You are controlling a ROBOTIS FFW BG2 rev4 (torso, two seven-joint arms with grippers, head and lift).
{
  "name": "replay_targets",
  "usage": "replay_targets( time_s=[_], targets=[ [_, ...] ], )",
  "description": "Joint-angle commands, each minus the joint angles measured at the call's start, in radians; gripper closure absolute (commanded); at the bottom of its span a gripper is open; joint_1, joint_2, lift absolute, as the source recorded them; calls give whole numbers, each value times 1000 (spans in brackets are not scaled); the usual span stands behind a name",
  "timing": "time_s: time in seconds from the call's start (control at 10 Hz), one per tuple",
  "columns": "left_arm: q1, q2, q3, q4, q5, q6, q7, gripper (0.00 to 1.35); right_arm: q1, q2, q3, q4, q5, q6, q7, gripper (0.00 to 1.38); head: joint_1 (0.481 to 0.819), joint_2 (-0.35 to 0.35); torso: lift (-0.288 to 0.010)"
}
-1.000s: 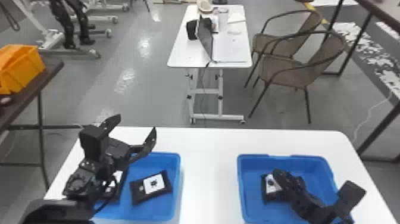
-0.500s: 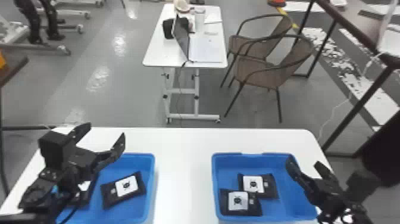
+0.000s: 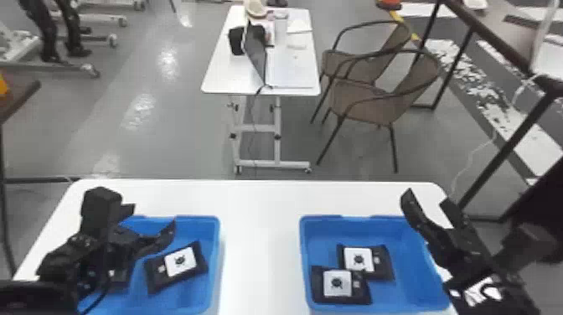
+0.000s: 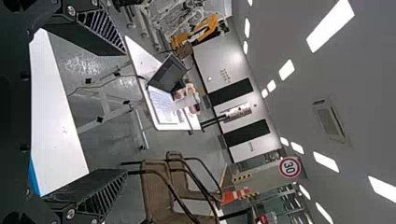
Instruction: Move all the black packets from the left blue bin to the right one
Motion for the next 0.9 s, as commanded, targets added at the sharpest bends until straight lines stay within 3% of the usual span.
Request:
replay_targets(
  time_s=[0.0, 0.1, 0.3, 0.4, 0.6, 0.8],
  targets=[
    [-97, 23, 18, 116, -91, 52, -176, 193, -5, 2, 13, -5, -17, 0, 1, 121, 695, -25, 0],
    [-166, 33, -1, 185, -209, 88, -316, 193, -10, 2, 19, -3, -23, 1, 1, 121, 695, -26, 0],
    [-208, 10, -24, 211, -367, 117, -362, 197, -14, 2, 32, 3, -40, 1, 1, 122, 695, -16, 0],
    [-231, 4, -25, 256, -382, 115, -398, 193, -11, 2, 33, 3, -45, 3, 1, 122, 695, -5, 0],
    [-278, 33, -111, 346, -395, 124, -480, 197, -8, 2, 33, 3, -55, 5, -1, 122, 695, -15, 0],
    [-292, 42, -134, 373, -462, 132, -526, 197, -10, 2, 33, 4, -65, 5, 1, 122, 695, -35, 0]
  ],
)
